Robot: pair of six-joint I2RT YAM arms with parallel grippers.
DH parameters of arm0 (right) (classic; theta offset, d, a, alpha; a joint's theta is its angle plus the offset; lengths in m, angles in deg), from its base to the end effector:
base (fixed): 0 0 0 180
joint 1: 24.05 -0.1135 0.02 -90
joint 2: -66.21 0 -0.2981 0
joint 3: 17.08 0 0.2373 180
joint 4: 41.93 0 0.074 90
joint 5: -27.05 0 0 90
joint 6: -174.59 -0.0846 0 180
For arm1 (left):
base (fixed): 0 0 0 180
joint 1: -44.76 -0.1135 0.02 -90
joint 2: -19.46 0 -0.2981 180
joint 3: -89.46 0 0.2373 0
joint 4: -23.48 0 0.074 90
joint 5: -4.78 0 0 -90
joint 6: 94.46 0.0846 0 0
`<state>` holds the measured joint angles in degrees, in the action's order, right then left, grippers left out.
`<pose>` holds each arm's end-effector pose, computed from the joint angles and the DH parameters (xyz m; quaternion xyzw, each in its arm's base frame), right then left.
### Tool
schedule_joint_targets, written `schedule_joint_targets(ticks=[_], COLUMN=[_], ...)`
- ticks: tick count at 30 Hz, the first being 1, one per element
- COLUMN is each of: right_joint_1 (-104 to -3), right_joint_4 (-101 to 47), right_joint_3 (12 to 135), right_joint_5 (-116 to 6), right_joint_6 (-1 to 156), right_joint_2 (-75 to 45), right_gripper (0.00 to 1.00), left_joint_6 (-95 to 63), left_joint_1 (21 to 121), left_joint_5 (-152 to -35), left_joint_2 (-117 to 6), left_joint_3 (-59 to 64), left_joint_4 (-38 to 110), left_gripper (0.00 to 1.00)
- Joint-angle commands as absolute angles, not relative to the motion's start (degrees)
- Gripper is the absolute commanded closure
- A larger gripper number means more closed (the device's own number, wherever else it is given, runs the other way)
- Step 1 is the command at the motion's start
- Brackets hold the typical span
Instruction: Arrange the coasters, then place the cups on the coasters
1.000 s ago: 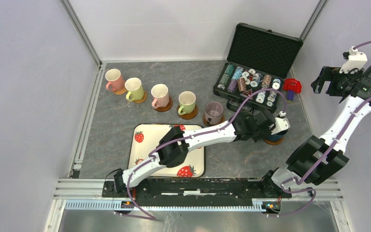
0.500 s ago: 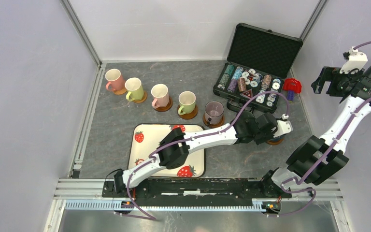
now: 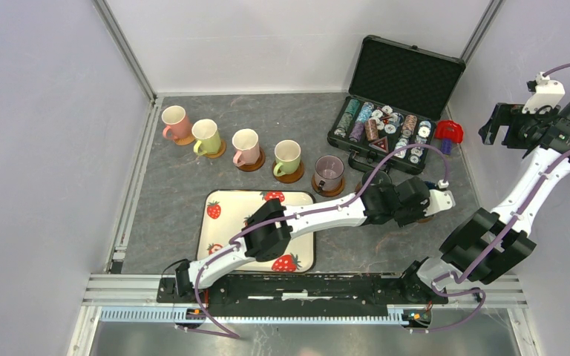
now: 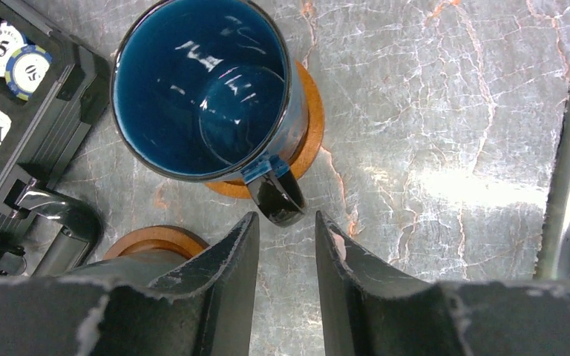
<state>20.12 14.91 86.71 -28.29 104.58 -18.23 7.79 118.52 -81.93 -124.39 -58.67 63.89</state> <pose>0.2695 -0.1947 0.4014 0.0505 0.8647 0.0021 0.4997 0.1795 -0.5990 0.2136 0.5983 0.6606 -0.2096 0.4022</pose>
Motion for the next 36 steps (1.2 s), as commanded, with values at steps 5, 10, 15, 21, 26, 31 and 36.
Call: schedule_joint_targets(ticks=[5,10,15,21,26,31,36], right_joint_1=[20.64,20.69,20.75,20.7,20.71,20.69,20.73], right_joint_4=[14.86,14.81,14.48,14.2,14.11,14.09,14.69], right_joint_3=[89.24,89.04,89.14,89.41,89.46,89.58,89.63], right_joint_5=[-27.82,-27.58,-27.25,-27.23,-27.43,-27.37,-27.65], right_joint_6=[105.6,105.59,104.99,104.33,104.1,103.93,104.4], right_joint_2=[-17.21,-17.24,-17.45,-17.96,-18.03,-18.14,-18.15], right_gripper=[0.02,0.02,0.02,0.02,0.02,0.02,0.02], left_joint_6=[3.85,3.43,3.59,5.02,5.42,6.0,6.34], left_joint_1=[118.78,117.89,117.45,117.27,117.29,117.43,117.5], left_joint_5=[-85.04,-86.88,-85.48,-80.83,-79.14,-78.6,-78.23], left_joint_2=[-122.63,-117.98,-117.67,-119.48,-120.7,-121.47,-122.04], left_joint_3=[-62.25,-59.2,-58.95,-59.24,-58.43,-56.63,-55.63], left_joint_4=[64.88,64.05,65.07,65.79,64.12,61.88,59.79], left_gripper=[0.61,0.64,0.67,0.76,0.81,0.87,0.9])
